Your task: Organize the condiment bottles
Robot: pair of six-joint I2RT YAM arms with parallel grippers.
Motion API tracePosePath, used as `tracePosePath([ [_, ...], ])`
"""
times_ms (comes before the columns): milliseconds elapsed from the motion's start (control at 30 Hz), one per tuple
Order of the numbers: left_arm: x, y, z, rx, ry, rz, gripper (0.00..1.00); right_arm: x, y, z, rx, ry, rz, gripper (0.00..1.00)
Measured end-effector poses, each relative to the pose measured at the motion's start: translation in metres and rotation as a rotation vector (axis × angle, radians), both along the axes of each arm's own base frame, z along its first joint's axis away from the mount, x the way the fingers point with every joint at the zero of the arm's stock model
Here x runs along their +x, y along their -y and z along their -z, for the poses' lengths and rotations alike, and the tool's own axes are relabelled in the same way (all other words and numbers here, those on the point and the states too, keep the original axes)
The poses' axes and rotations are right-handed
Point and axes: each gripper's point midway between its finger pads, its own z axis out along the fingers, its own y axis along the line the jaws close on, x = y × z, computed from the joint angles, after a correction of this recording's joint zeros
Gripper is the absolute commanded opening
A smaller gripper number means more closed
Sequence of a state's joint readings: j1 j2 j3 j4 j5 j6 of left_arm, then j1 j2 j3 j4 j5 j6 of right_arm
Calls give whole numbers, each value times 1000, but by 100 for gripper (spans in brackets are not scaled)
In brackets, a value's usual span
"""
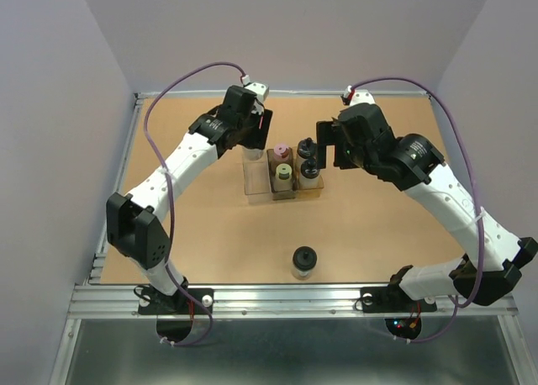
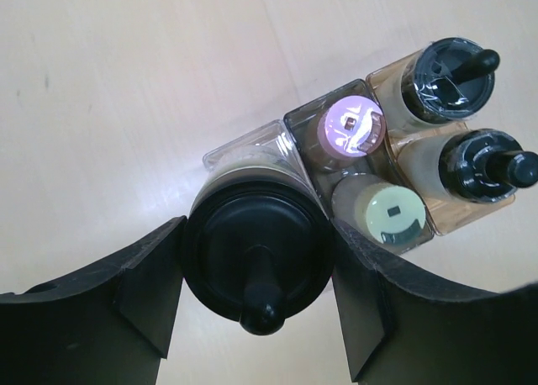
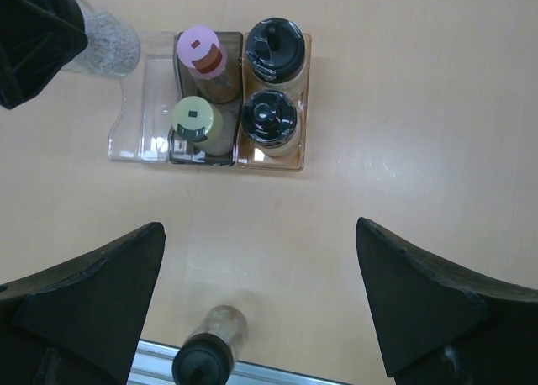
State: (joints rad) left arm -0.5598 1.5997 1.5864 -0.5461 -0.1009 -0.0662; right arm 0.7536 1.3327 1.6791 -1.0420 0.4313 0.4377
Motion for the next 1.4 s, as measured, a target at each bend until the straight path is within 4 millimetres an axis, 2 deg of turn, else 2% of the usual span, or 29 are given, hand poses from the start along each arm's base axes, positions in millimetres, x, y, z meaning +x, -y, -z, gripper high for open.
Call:
tracePosePath([
  [100,12,8,19,2,-24,5,0,-1,0,7,-8,-13,2,100],
  [367,25,15,45,-15,-54,-23,0,-7,6,20,-23,-38,7,100],
  [700,12,5,97,-10,-141,-76,0,-9,8,21,-20,-37,8,100],
  [967,25,9,101,-25,-103,-99,0,-10,8,30,-32,-53,6,100],
  [1200,42,10,127,-2,-118,-118,0,-10,7,32,-27,-61,0,100],
  [1400,52,7,127,-4,-106,-125,0,-10,6,36,-28,-68,-4,100],
])
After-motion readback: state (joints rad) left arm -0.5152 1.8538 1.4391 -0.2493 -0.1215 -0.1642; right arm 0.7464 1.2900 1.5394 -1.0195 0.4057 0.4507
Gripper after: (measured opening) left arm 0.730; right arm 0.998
